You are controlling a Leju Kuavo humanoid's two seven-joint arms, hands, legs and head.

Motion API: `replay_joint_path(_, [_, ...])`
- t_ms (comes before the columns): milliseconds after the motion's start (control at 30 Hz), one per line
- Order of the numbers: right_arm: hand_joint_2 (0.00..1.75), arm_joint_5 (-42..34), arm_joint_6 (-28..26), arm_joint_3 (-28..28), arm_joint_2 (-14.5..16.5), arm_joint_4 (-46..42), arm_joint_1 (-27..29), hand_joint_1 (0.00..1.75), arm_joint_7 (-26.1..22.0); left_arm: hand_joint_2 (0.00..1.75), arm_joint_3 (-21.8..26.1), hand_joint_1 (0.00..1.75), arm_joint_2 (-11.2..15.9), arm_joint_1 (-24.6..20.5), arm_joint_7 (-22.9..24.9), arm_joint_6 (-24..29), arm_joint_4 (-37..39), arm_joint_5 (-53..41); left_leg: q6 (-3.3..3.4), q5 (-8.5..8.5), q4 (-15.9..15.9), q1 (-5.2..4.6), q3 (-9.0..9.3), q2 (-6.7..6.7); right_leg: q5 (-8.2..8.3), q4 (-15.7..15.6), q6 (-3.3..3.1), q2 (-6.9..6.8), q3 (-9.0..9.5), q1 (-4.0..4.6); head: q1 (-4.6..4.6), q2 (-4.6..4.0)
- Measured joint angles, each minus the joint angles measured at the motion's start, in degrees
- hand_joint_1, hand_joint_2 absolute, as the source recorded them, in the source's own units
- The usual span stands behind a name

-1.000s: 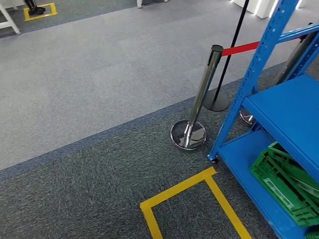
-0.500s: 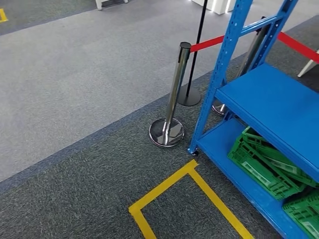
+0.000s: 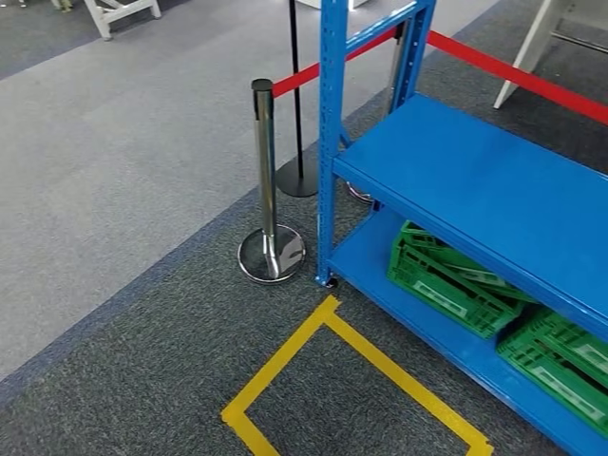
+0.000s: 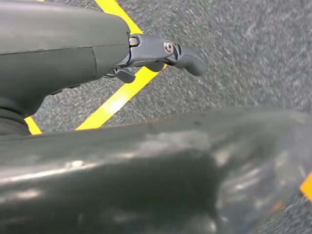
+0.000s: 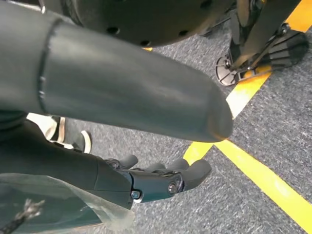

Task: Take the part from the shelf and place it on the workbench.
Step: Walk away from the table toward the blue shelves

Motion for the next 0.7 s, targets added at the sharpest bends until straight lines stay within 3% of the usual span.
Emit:
replay_joint_path(33, [0.0,-0.5,0.1,-0.3,0.0,0.1,-0.1,0.0,0.1,0.0,0.0,0.0,0.2,0.0,0.0,0.2,0.4,0.0,0.13,-1.24,3.7,-0.07,-1.84,-0.36,0.0,0.0,-0.1,0.86,0.04,0.12,-0.02,0.0])
replay_joint_path(67, [0.0,-1.2,0.3,-0.6,0.0,0.1,-0.1,0.0,0.5,0.0,0.0,0.0,0.3,0.1,0.1,0.4,0.8,0.0,0.32,-1.37,5.9,-0.14,-3.05,-0.49,-0.01,0.0,-0.17,1.77,0.13,0.26,-0.03,0.0])
replay_joint_path(100, [0.0,-1.9,0.6,-1.2,0.0,0.1,0.0,0.0,1.0,0.0,0.0,0.0,0.5,0.0,0.1,0.7,1.2,0.0,0.59,-0.27,5.7,-0.19,-3.32,-0.61,-0.02,0.0,-0.19,2.69,0.26,0.39,-0.04,0.0])
replay_joint_path(167, [0.0,-2.9,1.3,-2.2,0.1,0.0,0.0,0.0,2.2,0.0,0.0,0.0,0.8,-0.1,0.1,1.3,2.0,0.0,1.3,4.39,-0.5,-0.31,-1.17,-1.92,-0.04,0.0,-0.18,4.46,0.55,0.52,-0.04,0.0])
replay_joint_path(233, [0.0,-3.1,2.0,-3.0,0.2,-0.3,0.1,0.0,3.2,0.0,0.1,0.0,1.1,-0.2,0.0,1.8,2.8,0.0,1.95,7.38,-7.5,-0.34,1.42,-4.72,-0.04,0.2,0.04,6.02,0.45,0.58,-0.03,0.0])
replay_joint_path(267, [0.0,-2.9,2.4,-3.3,0.3,-0.6,0.2,0.0,3.6,0.0,0.1,0.0,1.2,-0.3,0.0,2.0,3.2,0.0,2.1,7.76,-9.3,-0.4,2.08,-5.7,0.01,0.2,0.31,6.73,0.2,0.49,-0.01,0.0])
replay_joint_path(300, [0.0,-2.7,2.7,-3.6,0.4,-1.0,0.3,0.0,3.9,0.0,0.1,0.0,1.3,-0.4,0.0,2.3,3.5,0.0,2.18,7.53,-9.9,-0.47,2.28,-5.87,0.12,0.2,0.69,7.39,-0.07,0.36,-0.01,0.0])
replay_joint_path(367, [0.0,-2.3,3.2,-4.2,0.4,-1.6,0.8,0.0,4.2,0.0,0.2,0.0,1.4,-0.7,0.0,2.7,4.1,0.0,2.41,7.72,-10.5,-0.51,2.52,-4.76,0.23,0.1,1.42,7.95,-0.76,0.13,0.0,0.0])
replay_joint_path(433, [0.0,-2.0,3.4,-4.7,0.5,-2.2,1.0,0.0,4.4,0.0,0.3,0.0,1.5,-0.9,-0.1,3.0,4.6,0.1,2.96,8.11,-11.3,-0.27,2.81,-3.19,-1.54,2.4,1.92,5.1,-2.22,0.28,0.39,0.0])
replay_joint_path(500, [0.0,-1.8,3.4,-5.0,0.5,-2.7,1.0,0.0,4.4,0.0,0.5,0.0,1.6,-0.9,-0.1,3.1,5.1,0.1,3.32,8.21,-11.7,-0.25,2.93,-1.29,-5.42,9.0,2.39,1.4,-5.4,0.29,0.81,0.0])
replay_joint_path(567, [0.0,-1.6,3.4,-5.2,0.5,-3.0,1.0,0.0,4.4,0.0,0.7,0.0,1.7,-0.8,-0.1,3.1,5.6,0.3,3.33,8.08,-11.7,-0.35,2.93,0.61,-7.71,15.0,2.88,0.31,-8.26,0.05,0.85,0.0])
replay_joint_path(600, [0.0,-1.5,3.4,-5.4,0.5,-3.1,1.1,0.0,4.4,0.0,0.8,0.0,1.7,-0.9,-0.1,3.1,5.8,0.4,3.28,7.98,-11.7,-0.36,2.96,1.5,-7.24,15.2,3.07,0.06,-8.27,-0.08,0.85,0.0])
replay_joint_path(633, [0.0,-1.4,3.3,-5.6,0.5,-3.2,1.1,0.0,4.4,0.0,0.8,0.0,1.7,-1.0,-0.1,3.1,6.1,0.5,3.17,7.87,-11.6,-0.35,3.06,2.3,-5.78,13.2,3.19,-0.32,-7.06,-0.19,0.86,0.0])
replay_joint_path(700, [0.0,-1.2,3.2,-5.9,0.5,-3.4,1.1,0.0,4.4,0.0,1.0,0.0,1.8,-1.2,-0.2,3.0,6.5,0.7,2.73,7.51,-11.5,-0.42,3.48,3.67,-2.25,5.1,3.1,-2.5,-2.48,-0.25,0.86,0.01])
